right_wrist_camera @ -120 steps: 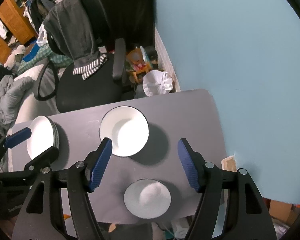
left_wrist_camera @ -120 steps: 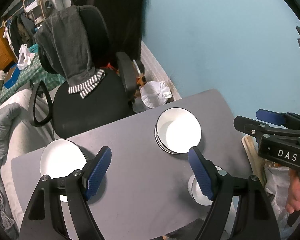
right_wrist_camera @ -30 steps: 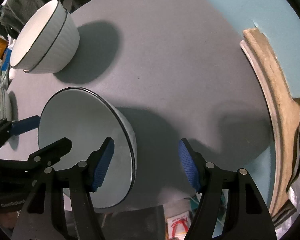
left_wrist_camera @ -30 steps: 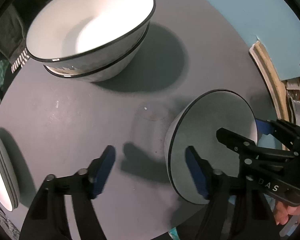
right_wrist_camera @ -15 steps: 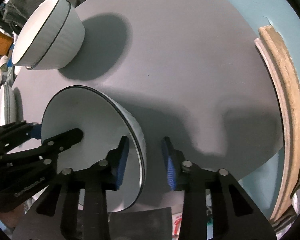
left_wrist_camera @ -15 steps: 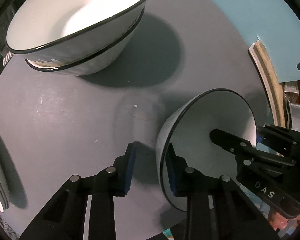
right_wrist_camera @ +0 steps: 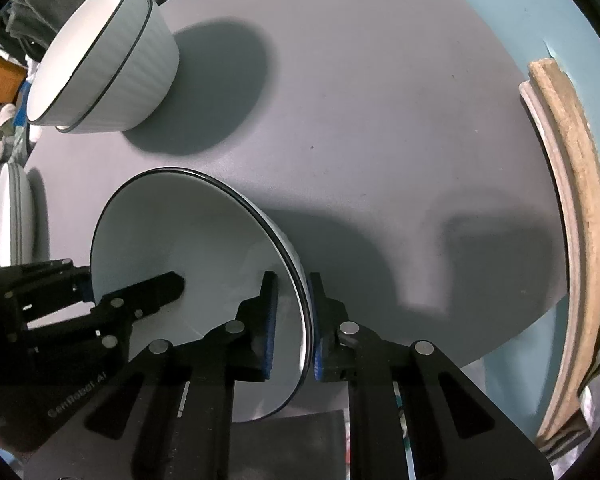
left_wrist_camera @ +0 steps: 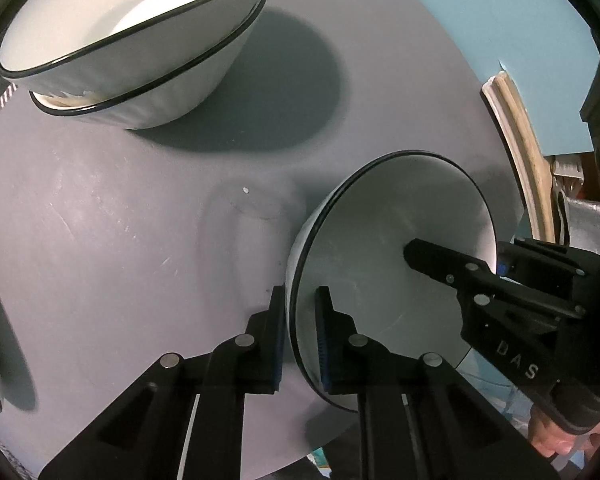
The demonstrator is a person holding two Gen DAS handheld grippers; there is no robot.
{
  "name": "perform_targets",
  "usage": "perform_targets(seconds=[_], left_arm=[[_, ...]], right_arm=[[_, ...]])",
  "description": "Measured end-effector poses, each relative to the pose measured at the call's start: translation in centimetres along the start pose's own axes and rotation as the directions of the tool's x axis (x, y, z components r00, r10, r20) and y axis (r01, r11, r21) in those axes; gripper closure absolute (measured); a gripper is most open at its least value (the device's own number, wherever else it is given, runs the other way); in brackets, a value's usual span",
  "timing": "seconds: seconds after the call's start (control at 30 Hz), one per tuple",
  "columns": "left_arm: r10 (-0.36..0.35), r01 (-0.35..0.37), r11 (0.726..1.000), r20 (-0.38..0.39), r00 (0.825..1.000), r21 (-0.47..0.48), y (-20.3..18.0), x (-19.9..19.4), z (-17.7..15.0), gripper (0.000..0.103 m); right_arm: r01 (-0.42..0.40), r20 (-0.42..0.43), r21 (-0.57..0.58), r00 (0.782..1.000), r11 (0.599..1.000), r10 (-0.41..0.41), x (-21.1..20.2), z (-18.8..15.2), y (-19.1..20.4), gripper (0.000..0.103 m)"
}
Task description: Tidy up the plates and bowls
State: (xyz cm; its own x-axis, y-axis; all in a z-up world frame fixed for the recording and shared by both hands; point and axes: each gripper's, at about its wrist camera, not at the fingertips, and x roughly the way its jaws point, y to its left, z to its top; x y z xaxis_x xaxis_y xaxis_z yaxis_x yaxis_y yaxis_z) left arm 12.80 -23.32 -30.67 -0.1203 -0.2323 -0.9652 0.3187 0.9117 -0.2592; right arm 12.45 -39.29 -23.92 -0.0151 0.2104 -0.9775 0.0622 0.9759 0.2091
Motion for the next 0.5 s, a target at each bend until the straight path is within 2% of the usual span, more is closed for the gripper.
perform_targets(seconds=[0.1,0.2,0.5], left_arm=[[-0.004,0.004,1.0,0.0,1.0,-0.008,-1.3,1.0,-0.7,0.092],[-0.005,0.005,1.0,-0.005,1.0,-0.013,0.1,0.2,-0.6,0.093],[0.012,-0.013,0.999,-0.01,1.0,-0.029,0.0,0.2,-0.7,0.094]], right_arm=[[-0.005,0.003,0.011,1.0,1.0,0.005,0.1,0.7,0.3,0.092],[-0.009,0.0,0.012,1.0,1.0,0.009,0.2,0.5,0.4,0.094],[-0.019,-0.004,-0.002,1.0,1.0,0.019,-0.6,0.8,0.9,0.095]])
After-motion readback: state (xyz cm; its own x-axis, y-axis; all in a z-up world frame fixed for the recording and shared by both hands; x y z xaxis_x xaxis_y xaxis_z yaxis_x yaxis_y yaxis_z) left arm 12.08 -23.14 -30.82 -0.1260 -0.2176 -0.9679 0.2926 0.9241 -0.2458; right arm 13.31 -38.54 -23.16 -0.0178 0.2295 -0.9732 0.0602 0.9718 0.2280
